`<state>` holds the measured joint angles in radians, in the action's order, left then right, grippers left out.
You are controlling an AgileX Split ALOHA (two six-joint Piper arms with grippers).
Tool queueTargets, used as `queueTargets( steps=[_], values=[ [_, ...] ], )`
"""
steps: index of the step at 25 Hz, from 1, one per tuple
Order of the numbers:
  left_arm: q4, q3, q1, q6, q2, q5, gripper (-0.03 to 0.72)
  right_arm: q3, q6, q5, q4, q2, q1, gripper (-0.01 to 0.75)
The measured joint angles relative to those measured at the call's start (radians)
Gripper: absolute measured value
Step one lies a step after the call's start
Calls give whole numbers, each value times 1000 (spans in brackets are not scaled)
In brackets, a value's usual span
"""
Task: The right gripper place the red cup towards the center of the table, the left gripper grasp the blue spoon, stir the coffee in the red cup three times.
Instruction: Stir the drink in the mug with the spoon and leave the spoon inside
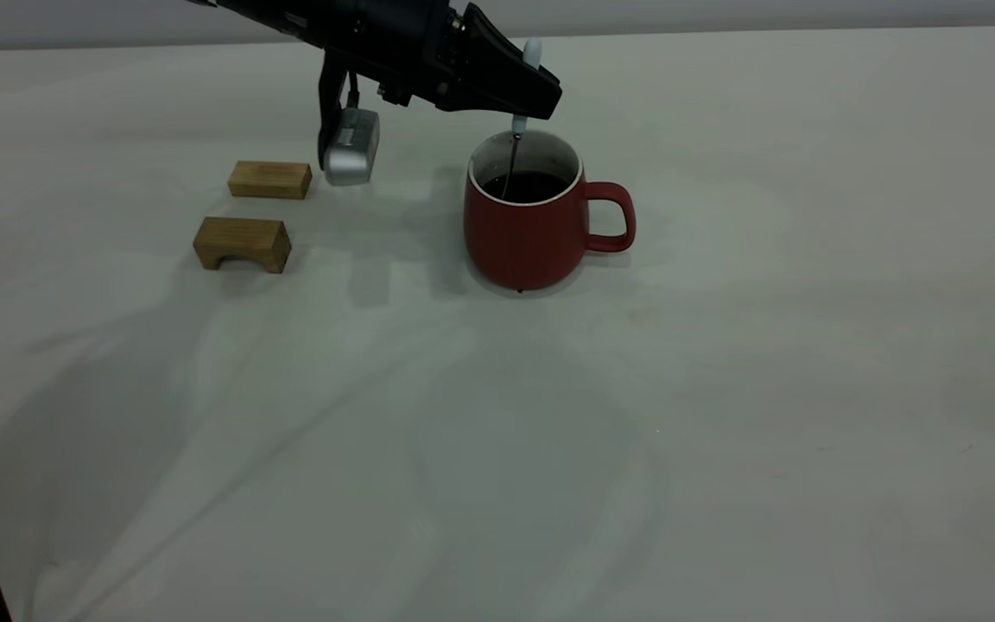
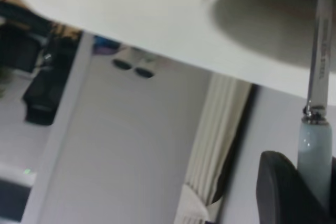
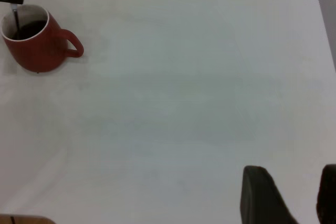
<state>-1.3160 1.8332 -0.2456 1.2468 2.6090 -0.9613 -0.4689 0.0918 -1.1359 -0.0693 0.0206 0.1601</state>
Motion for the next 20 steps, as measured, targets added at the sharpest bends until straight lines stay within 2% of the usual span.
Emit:
queueTargets(
  steps=[4,6,10,13,20],
  values=[
    [-40,0,-47,-127,0,123,135,0,0,0,0,0,0,304],
    [-51,0,-75,-166,0,141,135,0,0,0,0,0,0,304],
    [-32,0,-100,-153,0,81,135,0,0,0,0,0,0,304],
    [29,0,-81,-91,0,6,135,0,0,0,0,0,0,304],
    [106,0,-30,-48,-1,-10,135,0,0,0,0,0,0,304]
  ],
)
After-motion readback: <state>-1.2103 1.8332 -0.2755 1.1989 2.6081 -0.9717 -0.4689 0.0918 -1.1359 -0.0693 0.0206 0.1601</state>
